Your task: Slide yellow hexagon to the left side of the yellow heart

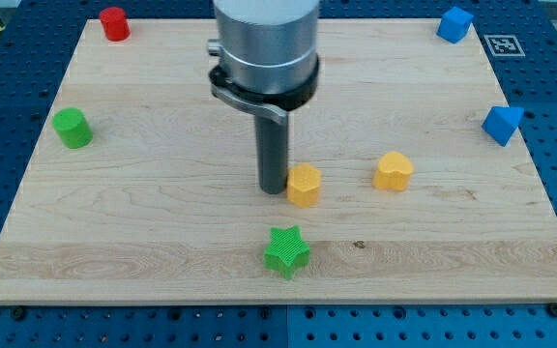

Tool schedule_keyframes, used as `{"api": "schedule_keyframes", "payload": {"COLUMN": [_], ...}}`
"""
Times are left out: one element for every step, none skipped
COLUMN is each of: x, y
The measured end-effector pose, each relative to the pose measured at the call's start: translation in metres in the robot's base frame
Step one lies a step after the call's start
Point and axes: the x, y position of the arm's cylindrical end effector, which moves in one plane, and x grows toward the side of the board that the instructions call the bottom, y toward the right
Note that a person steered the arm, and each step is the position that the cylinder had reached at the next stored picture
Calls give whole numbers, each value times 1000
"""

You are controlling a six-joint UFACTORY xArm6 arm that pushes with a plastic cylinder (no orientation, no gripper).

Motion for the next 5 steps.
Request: {"api": "schedule_keyframes", "payload": {"x": [5,7,29,67,76], "y": [37,66,62,53,75]}}
